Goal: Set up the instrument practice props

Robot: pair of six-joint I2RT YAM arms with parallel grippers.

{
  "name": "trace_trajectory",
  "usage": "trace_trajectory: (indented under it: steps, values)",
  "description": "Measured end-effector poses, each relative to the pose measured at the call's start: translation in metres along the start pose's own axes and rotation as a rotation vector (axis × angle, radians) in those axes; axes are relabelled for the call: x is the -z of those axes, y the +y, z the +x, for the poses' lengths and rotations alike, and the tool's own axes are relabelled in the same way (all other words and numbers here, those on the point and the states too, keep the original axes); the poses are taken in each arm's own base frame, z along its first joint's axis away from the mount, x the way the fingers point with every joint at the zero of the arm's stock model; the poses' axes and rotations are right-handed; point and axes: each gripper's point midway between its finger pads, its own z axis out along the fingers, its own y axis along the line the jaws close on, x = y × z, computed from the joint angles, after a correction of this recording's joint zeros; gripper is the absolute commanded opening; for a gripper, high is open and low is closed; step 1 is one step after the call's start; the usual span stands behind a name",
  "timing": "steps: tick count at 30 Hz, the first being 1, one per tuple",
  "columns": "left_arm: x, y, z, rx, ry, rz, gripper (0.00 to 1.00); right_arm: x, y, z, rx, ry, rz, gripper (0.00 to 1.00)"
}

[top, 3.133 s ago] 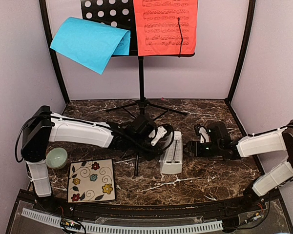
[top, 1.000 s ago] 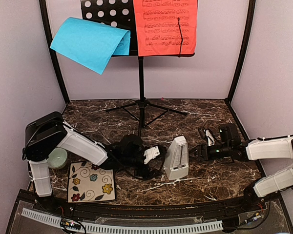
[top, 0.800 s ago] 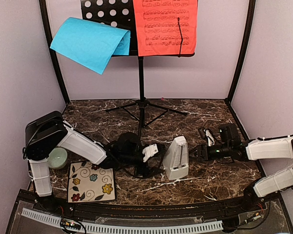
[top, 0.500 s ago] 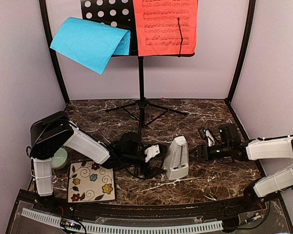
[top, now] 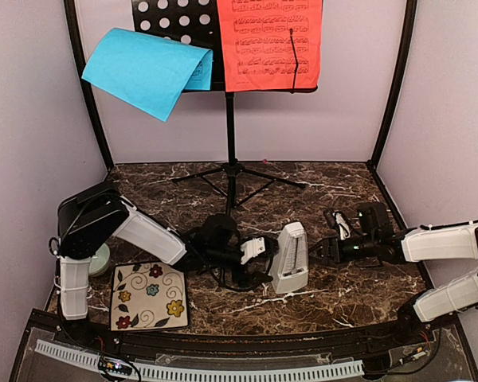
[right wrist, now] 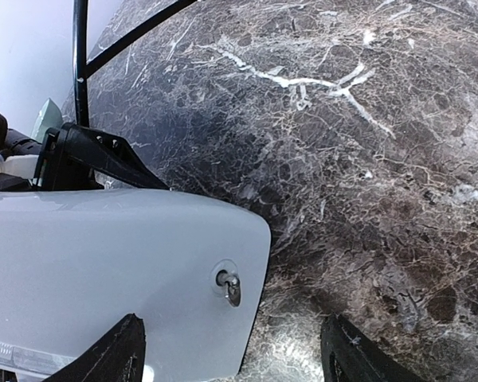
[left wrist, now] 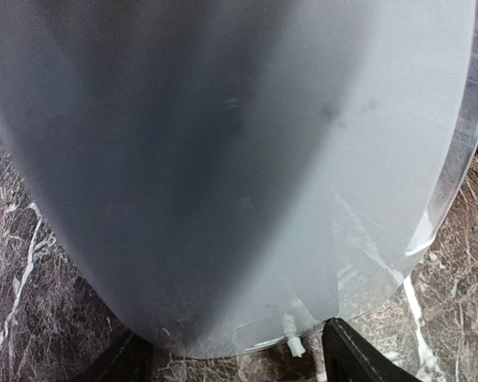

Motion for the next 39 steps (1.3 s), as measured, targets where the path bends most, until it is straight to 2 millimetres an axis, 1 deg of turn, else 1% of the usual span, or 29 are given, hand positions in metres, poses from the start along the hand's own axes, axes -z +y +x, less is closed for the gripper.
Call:
trace_trajectory:
  steps: [7, 14, 27, 28, 29, 31, 33, 37, 39]
  values:
    - [-0.0023, 0.0008, 0.0069, -0.005, 0.024, 0.005, 0.63, 0.0003, -0.0008, -0.0004, -0.001, -0.002, 0.002, 0.77]
    - [-0.0041, 0.0039, 0.0082, -0.012, 0.038, 0.003, 0.59, 0.0007, -0.0025, -0.0012, -0.001, -0.005, 0.009, 0.76]
    - [-0.0049, 0.0040, 0.0087, -0.017, 0.055, 0.011, 0.52, 0.0007, -0.0042, 0.0011, 0.002, 0.003, 0.017, 0.76]
    - [-0.0049, 0.0041, 0.0089, -0.017, 0.056, 0.012, 0.52, 0.0007, -0.0043, 0.0013, 0.001, 0.004, 0.017, 0.77]
    - [-0.0049, 0.0041, 0.0089, -0.017, 0.058, 0.013, 0.55, 0.0007, -0.0044, 0.0014, 0.001, 0.004, 0.018, 0.76]
    - [-0.0050, 0.0043, 0.0086, -0.018, 0.058, 0.013, 0.65, 0.0007, -0.0045, 0.0014, 0.001, 0.004, 0.018, 0.76]
    - [-0.0049, 0.0054, 0.0079, -0.025, 0.056, 0.010, 0.72, 0.0007, -0.0044, 0.0015, 0.000, 0.005, 0.018, 0.77]
    - [-0.0042, 0.0095, 0.0074, -0.024, 0.055, 0.000, 0.73, 0.0013, -0.0039, 0.0021, -0.001, 0.006, 0.016, 0.84]
    - [-0.0039, 0.0102, 0.0075, -0.023, 0.054, -0.001, 0.73, 0.0051, -0.0018, 0.0036, -0.004, -0.004, 0.014, 0.87]
